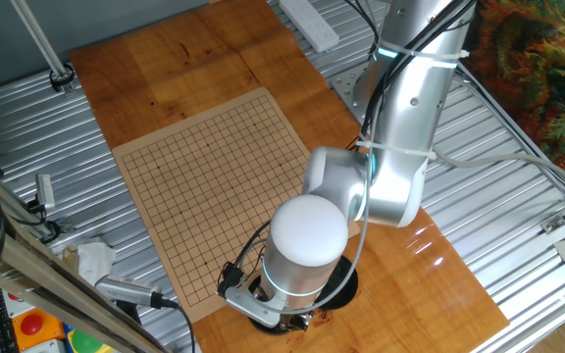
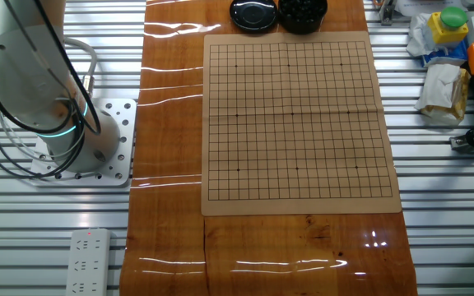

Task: Play the first move as black on the 3-4 point in the upper right corner of the Go board

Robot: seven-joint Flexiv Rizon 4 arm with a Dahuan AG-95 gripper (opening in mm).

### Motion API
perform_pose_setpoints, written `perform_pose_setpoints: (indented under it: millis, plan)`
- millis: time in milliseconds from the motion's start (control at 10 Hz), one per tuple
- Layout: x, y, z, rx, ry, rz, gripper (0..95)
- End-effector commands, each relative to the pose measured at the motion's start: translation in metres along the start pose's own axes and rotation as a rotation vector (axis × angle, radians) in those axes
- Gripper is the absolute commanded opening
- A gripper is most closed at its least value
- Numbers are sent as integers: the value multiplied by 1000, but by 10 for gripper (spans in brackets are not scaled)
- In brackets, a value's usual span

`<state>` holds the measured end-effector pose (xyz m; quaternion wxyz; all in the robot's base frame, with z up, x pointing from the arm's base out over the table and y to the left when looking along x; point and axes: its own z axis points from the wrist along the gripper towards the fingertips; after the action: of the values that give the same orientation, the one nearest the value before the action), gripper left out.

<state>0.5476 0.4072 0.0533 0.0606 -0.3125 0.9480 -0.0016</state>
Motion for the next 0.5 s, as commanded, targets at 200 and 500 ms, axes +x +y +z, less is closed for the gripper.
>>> perform_pose_setpoints:
  millis: [200,500]
  plan:
    - [0,0,0,12,-14,-30,380]
    - [0,0,2,19,-25,-37,380]
